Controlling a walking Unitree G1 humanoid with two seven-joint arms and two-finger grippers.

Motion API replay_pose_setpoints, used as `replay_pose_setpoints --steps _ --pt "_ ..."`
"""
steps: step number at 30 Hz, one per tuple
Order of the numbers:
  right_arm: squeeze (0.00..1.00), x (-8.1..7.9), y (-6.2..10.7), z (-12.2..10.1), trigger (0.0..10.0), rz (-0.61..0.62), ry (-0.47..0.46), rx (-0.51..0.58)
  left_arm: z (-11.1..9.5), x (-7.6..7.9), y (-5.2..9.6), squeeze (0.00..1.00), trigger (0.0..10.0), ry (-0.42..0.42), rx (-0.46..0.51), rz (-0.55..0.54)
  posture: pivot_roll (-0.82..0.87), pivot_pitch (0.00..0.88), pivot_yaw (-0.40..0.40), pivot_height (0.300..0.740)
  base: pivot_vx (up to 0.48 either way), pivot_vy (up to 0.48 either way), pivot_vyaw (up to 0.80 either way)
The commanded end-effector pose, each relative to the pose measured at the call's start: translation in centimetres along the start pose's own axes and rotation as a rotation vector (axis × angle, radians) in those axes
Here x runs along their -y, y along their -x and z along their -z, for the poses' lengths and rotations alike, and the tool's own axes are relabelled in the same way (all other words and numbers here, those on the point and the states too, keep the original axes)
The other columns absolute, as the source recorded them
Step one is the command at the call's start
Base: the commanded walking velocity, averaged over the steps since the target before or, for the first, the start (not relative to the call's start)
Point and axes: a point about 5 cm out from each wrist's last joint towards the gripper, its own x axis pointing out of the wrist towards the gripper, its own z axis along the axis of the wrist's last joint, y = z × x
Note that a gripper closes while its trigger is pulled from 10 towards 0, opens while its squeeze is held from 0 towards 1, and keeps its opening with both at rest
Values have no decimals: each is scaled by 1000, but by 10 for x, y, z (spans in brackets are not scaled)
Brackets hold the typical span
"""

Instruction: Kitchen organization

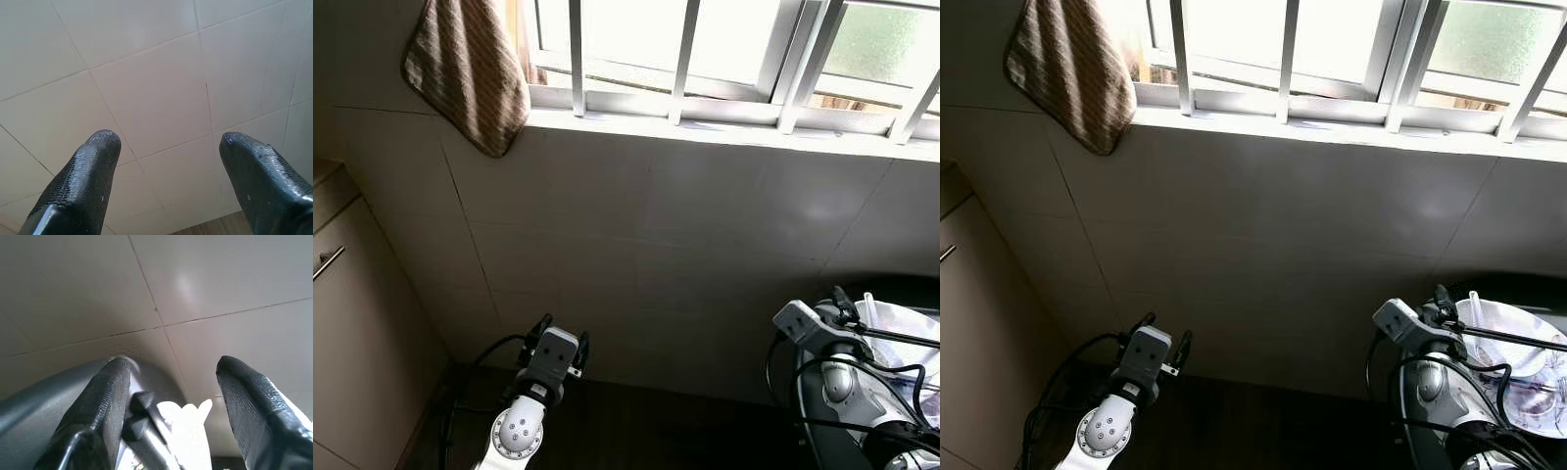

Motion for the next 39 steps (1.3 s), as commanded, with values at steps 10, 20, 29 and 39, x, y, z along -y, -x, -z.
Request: replay_pose_setpoints --steps 10,20,29,39 --pt "0 3 -2 7 10000 -7 14 -25 -1 0 -2 0 10000 15 -1 0 34 0 -64 740 0 0 0" --pt "0 4 -3 3 0 25 52 9 -1 0 -2 0 10000 18 -1 -2 34 0 -64 740 0 0 0" --pt "0 0 -1 2 0 40 91 5 0 0 -2 0 10000 24 -6 -2 36 0 -66 740 0 0 0" --pt "0 9 -2 -2 0 138 322 80 1 2 -2 0 10000 43 -11 3 28 0 -68 740 0 0 0"
